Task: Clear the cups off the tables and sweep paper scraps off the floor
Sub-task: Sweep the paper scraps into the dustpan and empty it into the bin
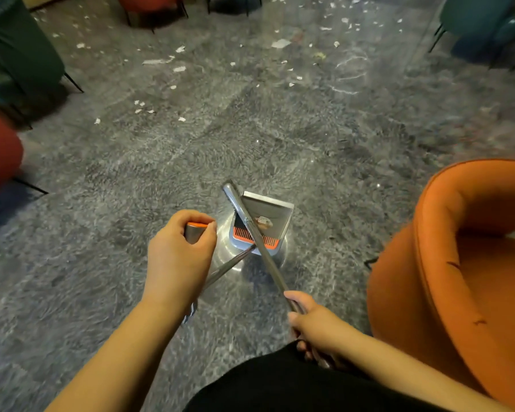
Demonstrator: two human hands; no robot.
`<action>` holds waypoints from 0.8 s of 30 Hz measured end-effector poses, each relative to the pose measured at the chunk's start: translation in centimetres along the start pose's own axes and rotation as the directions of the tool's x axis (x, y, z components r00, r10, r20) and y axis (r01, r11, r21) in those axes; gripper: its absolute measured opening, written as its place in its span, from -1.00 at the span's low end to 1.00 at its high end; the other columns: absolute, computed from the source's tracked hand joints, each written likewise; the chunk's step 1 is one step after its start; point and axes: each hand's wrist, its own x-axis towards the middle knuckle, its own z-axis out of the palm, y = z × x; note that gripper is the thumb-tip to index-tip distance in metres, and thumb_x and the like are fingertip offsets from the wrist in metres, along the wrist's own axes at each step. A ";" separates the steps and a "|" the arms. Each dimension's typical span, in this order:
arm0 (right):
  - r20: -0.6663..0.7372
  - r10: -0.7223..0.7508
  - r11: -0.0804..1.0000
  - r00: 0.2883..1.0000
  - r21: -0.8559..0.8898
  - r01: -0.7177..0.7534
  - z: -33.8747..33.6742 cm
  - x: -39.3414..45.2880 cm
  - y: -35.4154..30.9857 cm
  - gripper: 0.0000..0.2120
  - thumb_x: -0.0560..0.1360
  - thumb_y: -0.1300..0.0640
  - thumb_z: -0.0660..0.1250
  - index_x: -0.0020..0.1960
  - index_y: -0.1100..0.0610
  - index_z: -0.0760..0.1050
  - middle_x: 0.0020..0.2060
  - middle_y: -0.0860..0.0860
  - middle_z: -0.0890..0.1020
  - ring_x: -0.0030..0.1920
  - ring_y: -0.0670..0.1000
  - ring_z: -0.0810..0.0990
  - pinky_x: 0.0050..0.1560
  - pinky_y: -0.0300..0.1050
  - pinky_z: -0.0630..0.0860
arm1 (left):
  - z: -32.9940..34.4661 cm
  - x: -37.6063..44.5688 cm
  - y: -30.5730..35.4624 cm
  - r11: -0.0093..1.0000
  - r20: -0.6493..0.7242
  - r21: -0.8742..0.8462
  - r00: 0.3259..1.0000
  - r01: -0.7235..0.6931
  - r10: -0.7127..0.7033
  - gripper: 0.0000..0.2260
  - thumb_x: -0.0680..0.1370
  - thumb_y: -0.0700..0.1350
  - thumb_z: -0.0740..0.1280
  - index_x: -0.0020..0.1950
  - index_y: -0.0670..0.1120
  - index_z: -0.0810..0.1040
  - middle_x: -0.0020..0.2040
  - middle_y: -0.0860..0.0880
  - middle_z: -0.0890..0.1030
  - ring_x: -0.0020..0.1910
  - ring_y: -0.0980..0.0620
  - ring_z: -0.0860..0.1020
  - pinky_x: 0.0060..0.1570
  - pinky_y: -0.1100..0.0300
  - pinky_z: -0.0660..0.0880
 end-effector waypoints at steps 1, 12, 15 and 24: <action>-0.018 -0.013 1.000 1.000 -0.021 0.013 -0.7 1.1 -1.4 -0.60 0.64 0.21 0.08 0.44 -0.05 0.21 -0.24 0.00 0.42 -0.46 -0.11 0.39 -0.56 -0.33 0.34 | 0.6 1.6 0.1 1.000 -0.003 -0.004 1.000 0.010 -0.010 -0.83 0.50 -0.11 0.41 -0.22 0.14 0.53 -0.26 0.39 0.57 -0.22 0.36 0.52 -0.30 0.55 0.33; -0.078 0.014 0.987 0.997 0.158 -0.001 -5.0 17.1 -15.7 -0.63 0.61 0.24 0.14 0.35 -0.07 0.30 -0.39 0.07 0.38 -0.58 -0.09 0.34 -0.56 -0.27 0.31 | 5.7 23.1 -2.5 0.999 0.099 0.022 0.995 -0.024 0.022 -0.83 0.46 -0.07 0.43 -0.25 0.18 0.53 -0.24 0.34 0.60 -0.20 0.34 0.55 -0.26 0.55 0.36; -0.085 0.025 0.980 0.996 0.200 -0.008 -5.6 20.9 -20.4 -0.62 0.60 0.26 0.17 0.33 -0.09 0.29 -0.40 0.07 0.38 -0.59 -0.09 0.32 -0.58 -0.28 0.30 | 6.5 29.8 -3.1 0.998 0.150 0.043 0.988 -0.045 0.038 -0.82 0.46 -0.07 0.44 -0.25 0.19 0.53 -0.24 0.33 0.60 -0.22 0.33 0.55 -0.28 0.54 0.36; -0.045 0.072 0.949 0.996 0.310 -0.055 -12.7 30.3 -31.5 -0.76 0.65 0.22 0.07 0.19 -0.09 0.28 -0.42 0.07 0.34 -0.61 -0.11 0.29 -0.58 -0.32 0.27 | 12.3 45.9 -1.4 0.991 0.194 0.094 0.978 -0.095 0.075 -0.82 0.46 -0.09 0.43 -0.26 0.16 0.52 -0.26 0.38 0.57 -0.24 0.39 0.52 -0.32 0.56 0.32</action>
